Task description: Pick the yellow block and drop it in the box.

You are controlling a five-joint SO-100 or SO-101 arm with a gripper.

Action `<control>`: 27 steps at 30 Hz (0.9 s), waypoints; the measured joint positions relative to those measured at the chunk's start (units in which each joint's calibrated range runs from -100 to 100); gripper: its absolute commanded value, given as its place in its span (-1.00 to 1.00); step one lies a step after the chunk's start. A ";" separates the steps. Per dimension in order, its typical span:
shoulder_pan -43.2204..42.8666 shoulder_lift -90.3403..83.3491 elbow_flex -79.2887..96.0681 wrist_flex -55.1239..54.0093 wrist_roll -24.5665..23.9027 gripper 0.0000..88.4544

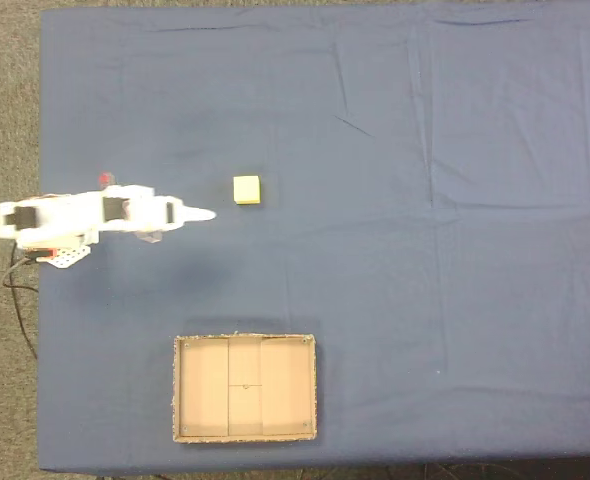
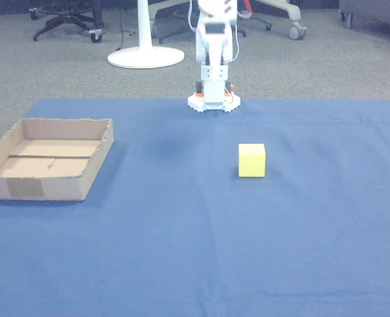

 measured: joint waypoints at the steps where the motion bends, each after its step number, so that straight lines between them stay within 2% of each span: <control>1: -0.33 4.94 -2.67 0.08 0.00 -0.11; 10: -4.34 42.28 -31.36 -0.16 0.59 0.00; 18: -10.31 53.88 -38.83 -1.65 -0.39 -0.01; 21: -10.14 55.84 -39.63 -1.57 -0.98 -0.03; 27: -10.14 58.48 -40.25 -1.96 -0.98 -0.20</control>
